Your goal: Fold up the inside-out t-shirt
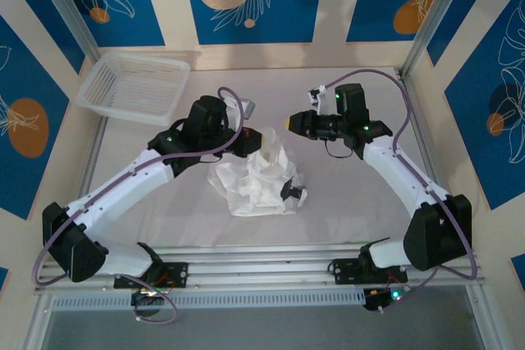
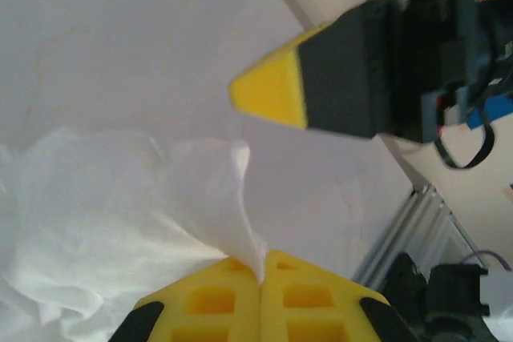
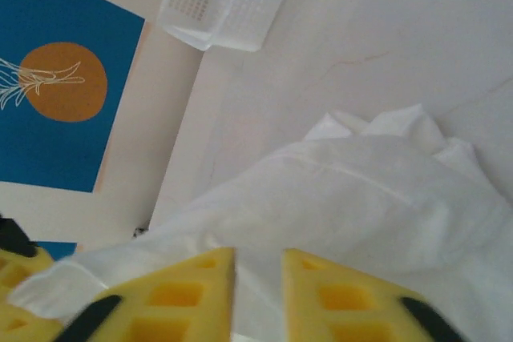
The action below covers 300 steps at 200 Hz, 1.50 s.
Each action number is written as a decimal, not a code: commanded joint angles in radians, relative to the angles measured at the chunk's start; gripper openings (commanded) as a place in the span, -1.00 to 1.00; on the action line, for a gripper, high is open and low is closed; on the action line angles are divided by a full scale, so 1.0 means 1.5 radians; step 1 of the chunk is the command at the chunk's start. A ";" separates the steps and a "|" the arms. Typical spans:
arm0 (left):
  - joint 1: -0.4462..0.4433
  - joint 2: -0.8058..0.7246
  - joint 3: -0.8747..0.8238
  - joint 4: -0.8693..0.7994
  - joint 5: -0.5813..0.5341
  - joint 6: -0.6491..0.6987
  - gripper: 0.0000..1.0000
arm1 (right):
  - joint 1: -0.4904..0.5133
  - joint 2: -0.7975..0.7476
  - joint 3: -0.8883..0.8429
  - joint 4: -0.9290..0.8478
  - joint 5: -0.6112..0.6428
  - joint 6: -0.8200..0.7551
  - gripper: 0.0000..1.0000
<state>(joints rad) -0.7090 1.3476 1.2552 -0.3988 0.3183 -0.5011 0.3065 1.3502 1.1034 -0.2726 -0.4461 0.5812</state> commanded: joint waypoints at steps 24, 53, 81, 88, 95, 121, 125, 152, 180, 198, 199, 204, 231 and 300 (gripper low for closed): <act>0.009 0.026 -0.011 0.011 0.054 -0.050 -1.00 | 0.097 -0.183 -0.191 0.140 0.182 0.012 -0.13; 0.011 0.026 -0.001 0.006 0.049 -0.048 -1.00 | 0.209 -0.244 -0.305 0.273 0.415 -0.100 -0.03; 0.010 0.025 0.008 -0.003 0.046 -0.045 -1.00 | 0.256 -0.188 -0.303 0.334 0.495 -0.199 -0.02; 0.010 0.024 0.010 -0.003 0.046 -0.046 -1.00 | 0.263 -0.166 -0.300 0.346 0.504 -0.219 0.03; 0.010 0.021 0.012 -0.002 0.047 -0.047 -1.00 | 0.268 -0.142 -0.296 0.362 0.535 -0.221 0.09; 0.011 0.003 0.020 -0.004 0.047 -0.041 -1.00 | 0.266 -0.074 -0.256 0.359 0.709 -0.148 0.13; 0.012 0.000 0.025 -0.009 0.043 -0.036 -1.00 | 0.262 -0.064 -0.250 0.354 0.726 -0.141 0.12; 0.029 -0.022 0.068 -0.103 -0.006 0.025 -1.00 | 0.191 -0.055 -0.215 0.257 0.613 -0.080 -0.44; 0.088 -0.039 0.073 -0.192 -0.033 0.067 -1.00 | 0.068 -0.080 -0.149 0.033 0.314 0.010 -0.67; 0.112 -0.049 0.054 -0.195 -0.024 0.075 -1.00 | 0.030 -0.101 -0.127 -0.076 0.226 -0.002 -0.73; 0.113 -0.049 0.053 -0.195 -0.024 0.076 -1.00 | 0.028 -0.103 -0.126 -0.080 0.221 -0.004 -0.73; 0.116 -0.049 0.050 -0.194 -0.022 0.076 -1.00 | 0.024 -0.112 -0.125 -0.093 0.199 -0.012 -0.74; 0.120 -0.038 0.037 -0.178 -0.006 0.073 -1.00 | 0.025 -0.150 -0.135 -0.119 0.114 -0.039 -0.79; 0.122 0.000 -0.022 -0.098 0.041 0.060 -1.00 | 0.106 -0.189 -0.167 0.174 -0.036 0.103 -0.99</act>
<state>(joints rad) -0.5377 1.3144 1.2774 -0.6090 0.3222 -0.4091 0.4000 1.1110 0.8715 -0.2432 -0.4473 0.6460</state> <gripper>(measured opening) 0.042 0.046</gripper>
